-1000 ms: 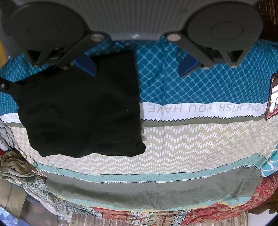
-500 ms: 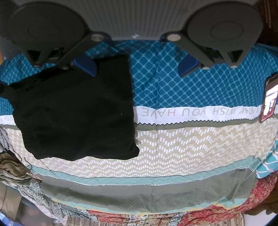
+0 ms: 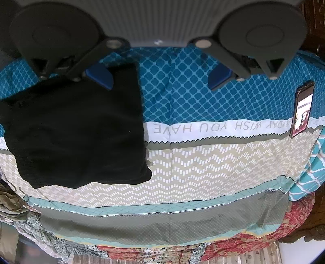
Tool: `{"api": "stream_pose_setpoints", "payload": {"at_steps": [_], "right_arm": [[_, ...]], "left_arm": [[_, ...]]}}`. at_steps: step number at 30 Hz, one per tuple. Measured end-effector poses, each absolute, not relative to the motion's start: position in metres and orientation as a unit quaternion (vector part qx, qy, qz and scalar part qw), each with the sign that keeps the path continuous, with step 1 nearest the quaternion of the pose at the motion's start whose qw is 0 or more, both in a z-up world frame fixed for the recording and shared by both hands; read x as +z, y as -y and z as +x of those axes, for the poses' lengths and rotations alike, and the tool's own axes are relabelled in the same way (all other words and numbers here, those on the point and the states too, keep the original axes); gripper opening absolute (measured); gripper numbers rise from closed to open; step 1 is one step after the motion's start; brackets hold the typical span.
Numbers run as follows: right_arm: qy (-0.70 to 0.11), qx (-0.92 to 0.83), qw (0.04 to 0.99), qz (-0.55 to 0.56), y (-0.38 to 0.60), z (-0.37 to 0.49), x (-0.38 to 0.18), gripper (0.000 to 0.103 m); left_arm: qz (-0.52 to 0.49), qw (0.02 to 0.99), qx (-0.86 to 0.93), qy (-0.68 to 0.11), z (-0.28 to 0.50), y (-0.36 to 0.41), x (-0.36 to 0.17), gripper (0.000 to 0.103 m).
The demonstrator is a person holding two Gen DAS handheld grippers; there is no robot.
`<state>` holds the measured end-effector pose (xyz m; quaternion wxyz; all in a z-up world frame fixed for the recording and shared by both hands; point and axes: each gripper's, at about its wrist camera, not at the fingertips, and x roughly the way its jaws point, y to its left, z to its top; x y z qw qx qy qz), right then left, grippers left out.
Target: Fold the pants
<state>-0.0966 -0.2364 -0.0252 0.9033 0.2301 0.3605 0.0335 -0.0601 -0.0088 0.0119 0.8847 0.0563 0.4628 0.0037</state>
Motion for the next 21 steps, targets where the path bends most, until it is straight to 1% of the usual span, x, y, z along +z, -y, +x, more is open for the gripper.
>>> {"api": "stream_pose_setpoints", "payload": {"at_steps": [6,11,21], "right_arm": [[-0.360,0.030,0.903,0.232,0.2368,-0.0978,-0.0254,0.080],[-0.361,0.028,0.902,0.235,0.2383,-0.0982,-0.0266,0.081],[-0.363,0.027,0.901,0.238,0.2390,-0.0985,-0.0272,0.081]], "left_arm": [[0.056,0.883,0.008,-0.467,-0.0611,0.0075,0.0113,0.103],[0.060,0.869,0.000,-0.492,-0.0573,0.0086,0.0080,0.103],[0.063,0.874,-0.002,-0.482,-0.0596,0.0089,0.0118,0.103]]}}
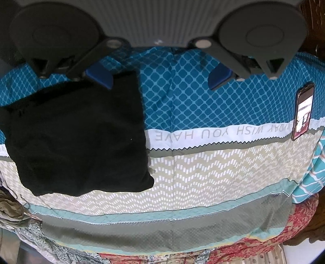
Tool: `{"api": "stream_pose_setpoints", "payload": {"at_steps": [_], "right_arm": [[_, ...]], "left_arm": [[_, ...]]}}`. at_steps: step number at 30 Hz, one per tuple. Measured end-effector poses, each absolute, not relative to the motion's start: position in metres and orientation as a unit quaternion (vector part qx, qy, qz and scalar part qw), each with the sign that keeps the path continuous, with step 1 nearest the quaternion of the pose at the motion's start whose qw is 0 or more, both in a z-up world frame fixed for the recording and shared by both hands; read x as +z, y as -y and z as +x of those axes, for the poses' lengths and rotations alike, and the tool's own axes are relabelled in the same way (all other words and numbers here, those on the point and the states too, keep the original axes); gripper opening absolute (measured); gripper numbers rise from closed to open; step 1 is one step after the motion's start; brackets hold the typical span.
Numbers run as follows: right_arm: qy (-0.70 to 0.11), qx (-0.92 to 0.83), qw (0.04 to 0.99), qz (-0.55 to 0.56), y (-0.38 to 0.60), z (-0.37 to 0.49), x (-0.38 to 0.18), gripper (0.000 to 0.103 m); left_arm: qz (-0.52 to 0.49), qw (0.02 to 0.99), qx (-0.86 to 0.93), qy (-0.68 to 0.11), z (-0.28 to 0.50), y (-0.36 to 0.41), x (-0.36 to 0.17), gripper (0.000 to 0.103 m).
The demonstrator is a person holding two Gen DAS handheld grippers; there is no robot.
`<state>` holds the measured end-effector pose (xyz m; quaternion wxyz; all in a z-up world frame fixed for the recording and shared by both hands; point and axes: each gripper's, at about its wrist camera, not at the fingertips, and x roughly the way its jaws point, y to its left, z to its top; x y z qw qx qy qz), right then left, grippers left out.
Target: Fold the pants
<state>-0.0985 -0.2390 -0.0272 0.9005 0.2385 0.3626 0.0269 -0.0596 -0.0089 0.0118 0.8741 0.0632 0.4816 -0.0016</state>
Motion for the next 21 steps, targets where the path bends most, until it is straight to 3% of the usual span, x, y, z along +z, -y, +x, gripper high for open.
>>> {"api": "stream_pose_setpoints", "payload": {"at_steps": [9,21], "right_arm": [[-0.361,0.027,0.901,0.239,0.240,-0.099,-0.027,0.083],[-0.362,0.026,0.903,0.228,0.230,-0.098,-0.027,0.089]], "left_arm": [[0.067,0.886,0.033,-0.457,-0.059,0.002,0.019,0.103],[0.048,0.869,0.012,-0.493,-0.058,0.003,0.012,0.103]]}}
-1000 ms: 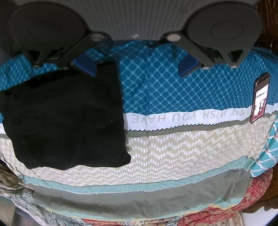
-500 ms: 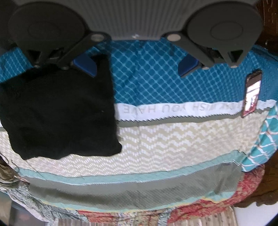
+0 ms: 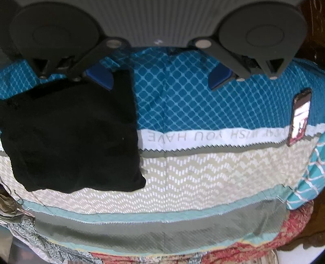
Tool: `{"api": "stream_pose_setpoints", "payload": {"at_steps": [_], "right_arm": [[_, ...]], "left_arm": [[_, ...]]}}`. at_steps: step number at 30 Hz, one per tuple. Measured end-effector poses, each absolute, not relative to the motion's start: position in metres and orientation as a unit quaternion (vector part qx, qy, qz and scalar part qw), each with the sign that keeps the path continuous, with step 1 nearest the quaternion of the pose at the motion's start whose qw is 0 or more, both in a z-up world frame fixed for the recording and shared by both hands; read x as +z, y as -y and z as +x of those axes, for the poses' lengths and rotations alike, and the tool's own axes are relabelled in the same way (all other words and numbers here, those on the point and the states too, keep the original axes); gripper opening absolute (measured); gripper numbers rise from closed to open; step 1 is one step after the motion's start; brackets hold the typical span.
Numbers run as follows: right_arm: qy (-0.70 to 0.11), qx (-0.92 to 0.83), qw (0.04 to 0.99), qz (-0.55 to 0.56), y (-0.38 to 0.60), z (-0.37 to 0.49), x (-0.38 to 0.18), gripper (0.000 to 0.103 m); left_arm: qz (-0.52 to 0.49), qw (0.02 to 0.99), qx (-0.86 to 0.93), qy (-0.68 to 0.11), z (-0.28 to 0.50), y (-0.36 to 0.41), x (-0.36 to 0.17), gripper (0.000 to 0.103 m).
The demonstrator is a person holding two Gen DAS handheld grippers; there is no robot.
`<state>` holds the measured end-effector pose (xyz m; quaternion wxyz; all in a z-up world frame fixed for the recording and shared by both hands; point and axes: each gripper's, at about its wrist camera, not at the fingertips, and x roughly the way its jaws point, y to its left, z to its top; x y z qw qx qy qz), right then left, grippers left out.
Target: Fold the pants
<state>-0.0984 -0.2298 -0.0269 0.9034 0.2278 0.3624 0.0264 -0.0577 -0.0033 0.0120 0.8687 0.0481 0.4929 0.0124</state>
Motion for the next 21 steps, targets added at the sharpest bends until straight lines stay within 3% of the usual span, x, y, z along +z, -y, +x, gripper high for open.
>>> {"api": "stream_pose_setpoints", "payload": {"at_steps": [21], "right_arm": [[-0.372,0.045,0.892,0.251,0.213,-0.100,-0.033,0.091]], "left_arm": [[0.030,0.840,0.008,-0.542,-0.052,-0.005,-0.005,0.103]]}}
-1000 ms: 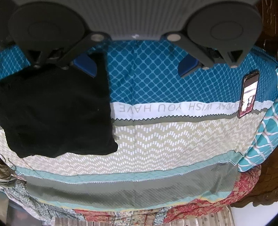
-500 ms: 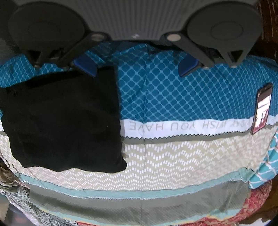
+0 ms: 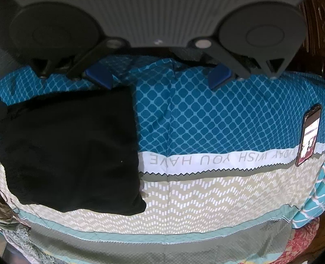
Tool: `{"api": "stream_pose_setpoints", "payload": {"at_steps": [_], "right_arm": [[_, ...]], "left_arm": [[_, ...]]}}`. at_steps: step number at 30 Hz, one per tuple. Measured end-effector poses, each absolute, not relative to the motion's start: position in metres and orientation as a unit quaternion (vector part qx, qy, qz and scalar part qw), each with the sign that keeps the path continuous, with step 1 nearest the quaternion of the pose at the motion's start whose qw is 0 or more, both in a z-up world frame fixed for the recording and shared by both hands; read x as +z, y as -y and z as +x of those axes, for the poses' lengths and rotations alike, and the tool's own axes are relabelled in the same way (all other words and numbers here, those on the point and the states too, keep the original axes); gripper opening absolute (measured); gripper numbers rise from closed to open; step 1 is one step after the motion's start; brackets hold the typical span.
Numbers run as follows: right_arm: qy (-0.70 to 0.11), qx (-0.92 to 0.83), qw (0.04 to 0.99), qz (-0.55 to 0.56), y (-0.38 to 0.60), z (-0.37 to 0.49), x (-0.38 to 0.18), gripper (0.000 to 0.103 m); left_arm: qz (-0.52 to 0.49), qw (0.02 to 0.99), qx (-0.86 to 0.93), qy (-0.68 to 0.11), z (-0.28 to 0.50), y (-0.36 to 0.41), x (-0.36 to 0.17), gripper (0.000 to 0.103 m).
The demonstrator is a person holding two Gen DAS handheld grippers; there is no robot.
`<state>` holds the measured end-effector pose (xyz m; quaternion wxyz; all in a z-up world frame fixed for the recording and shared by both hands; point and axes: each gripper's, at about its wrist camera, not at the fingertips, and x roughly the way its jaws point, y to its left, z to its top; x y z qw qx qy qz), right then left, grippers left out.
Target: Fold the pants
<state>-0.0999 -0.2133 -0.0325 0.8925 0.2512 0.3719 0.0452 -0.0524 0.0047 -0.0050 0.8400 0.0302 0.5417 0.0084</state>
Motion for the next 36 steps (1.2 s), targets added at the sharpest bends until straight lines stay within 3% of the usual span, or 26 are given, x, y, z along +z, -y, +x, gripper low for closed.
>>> {"api": "stream_pose_setpoints", "payload": {"at_steps": [36], "right_arm": [[-0.381,0.034,0.900,0.207,0.210,-0.097,-0.033,0.091]], "left_arm": [[0.037,0.824,-0.001,-0.566,-0.049,-0.008,-0.017,0.103]]}}
